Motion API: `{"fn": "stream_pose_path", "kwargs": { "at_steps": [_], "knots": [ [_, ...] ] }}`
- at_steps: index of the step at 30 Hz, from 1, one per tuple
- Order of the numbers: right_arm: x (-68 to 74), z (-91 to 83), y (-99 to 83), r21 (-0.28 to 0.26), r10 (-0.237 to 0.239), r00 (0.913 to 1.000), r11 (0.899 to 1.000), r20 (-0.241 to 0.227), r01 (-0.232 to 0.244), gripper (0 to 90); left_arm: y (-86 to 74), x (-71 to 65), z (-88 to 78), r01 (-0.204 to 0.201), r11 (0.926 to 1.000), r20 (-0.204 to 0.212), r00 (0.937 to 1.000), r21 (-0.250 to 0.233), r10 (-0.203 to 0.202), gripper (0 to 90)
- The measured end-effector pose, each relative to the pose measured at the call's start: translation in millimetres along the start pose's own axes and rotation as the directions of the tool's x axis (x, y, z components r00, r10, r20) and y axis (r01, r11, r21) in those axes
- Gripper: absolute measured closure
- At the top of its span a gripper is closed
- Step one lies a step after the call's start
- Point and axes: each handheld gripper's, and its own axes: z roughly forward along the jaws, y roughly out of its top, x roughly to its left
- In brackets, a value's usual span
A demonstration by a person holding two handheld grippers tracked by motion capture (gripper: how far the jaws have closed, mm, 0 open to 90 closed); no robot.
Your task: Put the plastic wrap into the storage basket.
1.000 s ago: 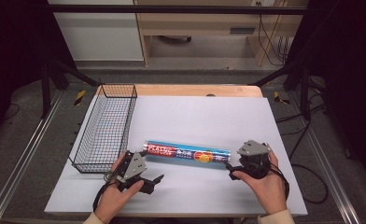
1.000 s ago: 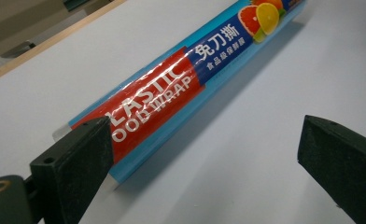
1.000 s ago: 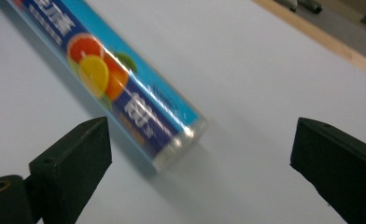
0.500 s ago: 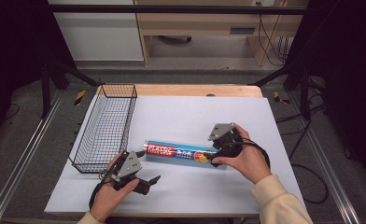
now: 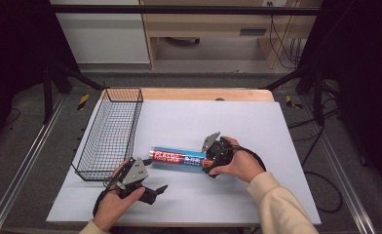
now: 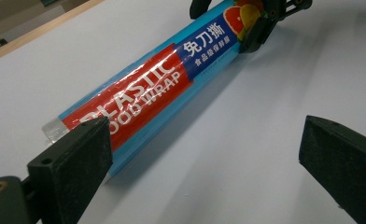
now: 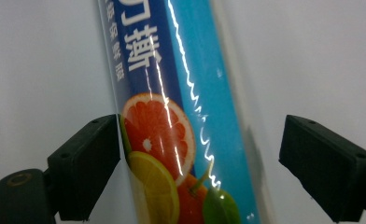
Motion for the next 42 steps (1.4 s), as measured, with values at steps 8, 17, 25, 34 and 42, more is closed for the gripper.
{"fn": "stream_pose_path", "kwargs": {
  "at_steps": [8,17,25,34,42],
  "knots": [
    [-2.0,8.5,-1.5,0.045,-0.008,0.9991,0.999,-0.041,0.009,26.5,-0.1,-0.2,0.4,-0.001,1.0000,0.005,1.0000,0.006,0.001,2.8],
    [6.6,0.6,-3.0,0.015,-0.074,0.9971,0.997,0.017,0.073,28.9,5.6,0.6,-2.3,-0.021,0.9998,-0.003,0.9998,0.004,0.021,3.2],
    [-2.9,-28.5,-4.3,0.009,-0.098,0.9941,0.995,0.045,0.098,29.0,37.6,18.4,4.0,-0.117,0.9921,-0.029,0.9925,0.045,0.119,3.7],
    [-19.3,-59.1,-5.0,0.043,-0.131,0.9856,0.991,0.107,0.127,29.1,78.8,34.7,21.7,-0.224,0.9709,0.001,0.9745,0.086,0.224,3.8],
    [-23.7,-94.3,2.8,0.046,-0.174,0.9706,0.985,0.167,0.168,29.2,114.0,37.7,37.4,-0.325,0.9389,-0.021,0.9439,0.113,0.330,4.3]
  ]
}}
